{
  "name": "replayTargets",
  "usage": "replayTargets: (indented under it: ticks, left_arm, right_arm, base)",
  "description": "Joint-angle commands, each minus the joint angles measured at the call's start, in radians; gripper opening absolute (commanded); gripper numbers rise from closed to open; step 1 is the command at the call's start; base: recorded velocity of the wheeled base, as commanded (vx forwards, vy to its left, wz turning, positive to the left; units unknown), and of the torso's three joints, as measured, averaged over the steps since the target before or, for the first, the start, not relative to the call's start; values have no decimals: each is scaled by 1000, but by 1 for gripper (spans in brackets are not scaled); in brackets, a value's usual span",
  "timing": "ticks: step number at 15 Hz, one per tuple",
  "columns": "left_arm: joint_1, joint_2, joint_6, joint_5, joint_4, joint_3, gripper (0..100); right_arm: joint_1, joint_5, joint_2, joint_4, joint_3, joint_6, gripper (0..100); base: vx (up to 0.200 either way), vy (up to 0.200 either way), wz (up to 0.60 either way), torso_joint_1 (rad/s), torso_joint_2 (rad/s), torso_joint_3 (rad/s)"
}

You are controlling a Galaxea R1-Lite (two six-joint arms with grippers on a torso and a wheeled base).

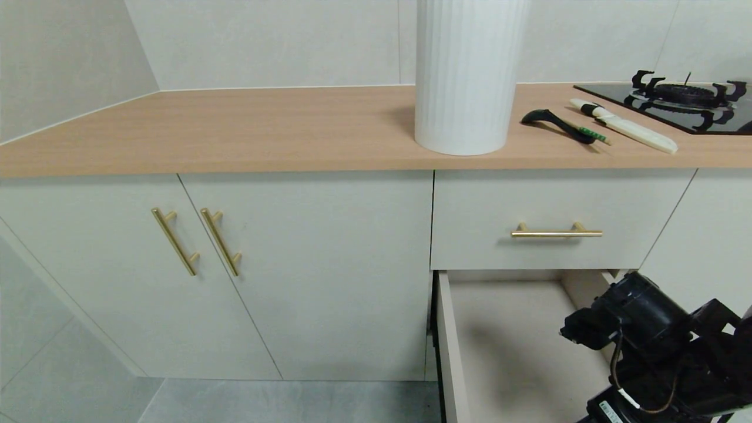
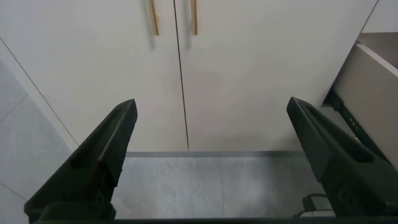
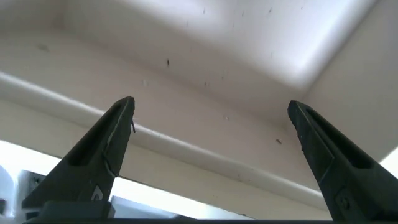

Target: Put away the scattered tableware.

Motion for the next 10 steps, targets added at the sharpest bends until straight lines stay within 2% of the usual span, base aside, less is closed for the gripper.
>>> replayTargets:
  ticks: [1, 3, 6, 9, 10]
  left_arm:
    - [0, 1, -1, 0, 0, 0, 100]
    - [0, 1, -1, 0, 0, 0, 100]
    - [0, 1, 1, 0, 0, 0, 100]
    - [0, 1, 1, 0, 0, 0, 100]
    - [0, 1, -1, 0, 0, 0, 100]
  right_arm:
    - [-9, -1, -78, -2, -49, 44, 100]
    - [-18, -1, -147, 0, -90, 43, 100]
    - [-101, 14, -190, -17, -280, 16, 100]
    - [-122, 13, -194, -55, -308, 16, 100]
    - [-125, 11, -199, -112, -302, 18, 100]
  base:
    - [0, 0, 0, 0, 0, 0]
    - [0, 0, 0, 0, 0, 0]
    - [0, 0, 0, 0, 0, 0]
    - [0, 0, 0, 0, 0, 0]
    - [0, 0, 0, 0, 0, 0]
